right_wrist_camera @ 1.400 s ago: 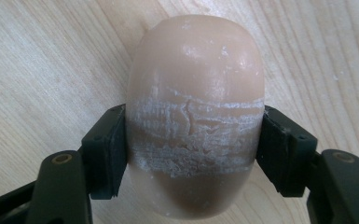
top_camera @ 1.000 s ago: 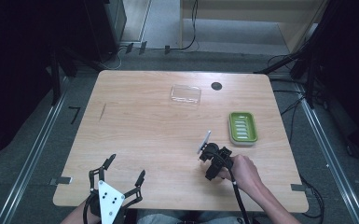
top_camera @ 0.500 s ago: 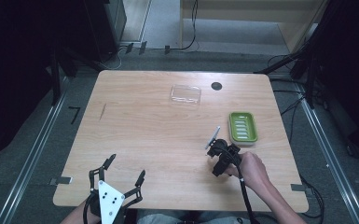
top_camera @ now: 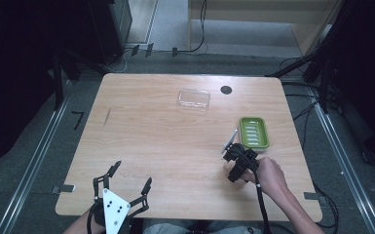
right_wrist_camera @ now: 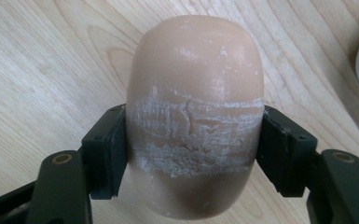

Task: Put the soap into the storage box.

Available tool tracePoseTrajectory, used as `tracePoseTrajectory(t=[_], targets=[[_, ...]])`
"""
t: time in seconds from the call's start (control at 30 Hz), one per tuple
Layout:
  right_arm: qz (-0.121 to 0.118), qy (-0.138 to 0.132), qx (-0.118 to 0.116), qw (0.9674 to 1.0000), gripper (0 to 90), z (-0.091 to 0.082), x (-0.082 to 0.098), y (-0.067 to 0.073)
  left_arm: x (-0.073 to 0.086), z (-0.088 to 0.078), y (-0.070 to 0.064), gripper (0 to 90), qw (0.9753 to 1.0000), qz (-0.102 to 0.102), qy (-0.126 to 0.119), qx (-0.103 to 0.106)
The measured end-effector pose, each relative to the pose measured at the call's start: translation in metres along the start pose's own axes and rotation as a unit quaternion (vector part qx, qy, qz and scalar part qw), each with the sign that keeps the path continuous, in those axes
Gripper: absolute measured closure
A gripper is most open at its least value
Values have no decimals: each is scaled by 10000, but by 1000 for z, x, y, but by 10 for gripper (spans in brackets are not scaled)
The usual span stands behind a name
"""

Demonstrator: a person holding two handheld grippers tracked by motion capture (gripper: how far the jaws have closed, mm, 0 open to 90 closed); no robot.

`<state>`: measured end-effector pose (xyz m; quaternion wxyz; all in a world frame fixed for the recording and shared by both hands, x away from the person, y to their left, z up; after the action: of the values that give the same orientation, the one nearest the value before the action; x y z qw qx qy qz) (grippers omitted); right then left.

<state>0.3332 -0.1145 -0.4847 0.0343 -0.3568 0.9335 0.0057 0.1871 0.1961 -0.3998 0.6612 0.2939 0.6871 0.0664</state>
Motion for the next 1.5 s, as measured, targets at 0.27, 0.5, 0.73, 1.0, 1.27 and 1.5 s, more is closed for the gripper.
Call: tracePoseTrajectory(t=[0.27,0.5,0.73,1.0,1.27,1.5], targets=[[84,84,18,9999,333,1,4,-6,0,0,0,138,10000,0,-1,-4],[191,159,25,9997,333,2,8,-14,0,0,0,138,10000,-3,-9,-7],[357,173,37,9992,333,0,14,-22,0,0,0,138,10000,-5,-11,-15],[507,159,75,9986,333,-4,19,-33,0,0,0,138,10000,-6,-13,-17],[639,126,107,9978,333,-8,22,-41,0,-1,0,138,10000,0,-8,-19],[755,118,124,9970,333,-11,24,-47,0,0,0,138,10000,0,-9,-9]])
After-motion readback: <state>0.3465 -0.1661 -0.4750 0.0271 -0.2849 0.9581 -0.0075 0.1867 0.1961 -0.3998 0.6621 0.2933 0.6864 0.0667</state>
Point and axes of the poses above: each handheld gripper's, and its own axes: z roughly forward along the jaws, x roughly out of its underside, y roughly to its left, the point moved 4 cm from there along z, roughly forward along the jaws, and after that the axes turned 5 degrees about z, right-handed, at the moved point
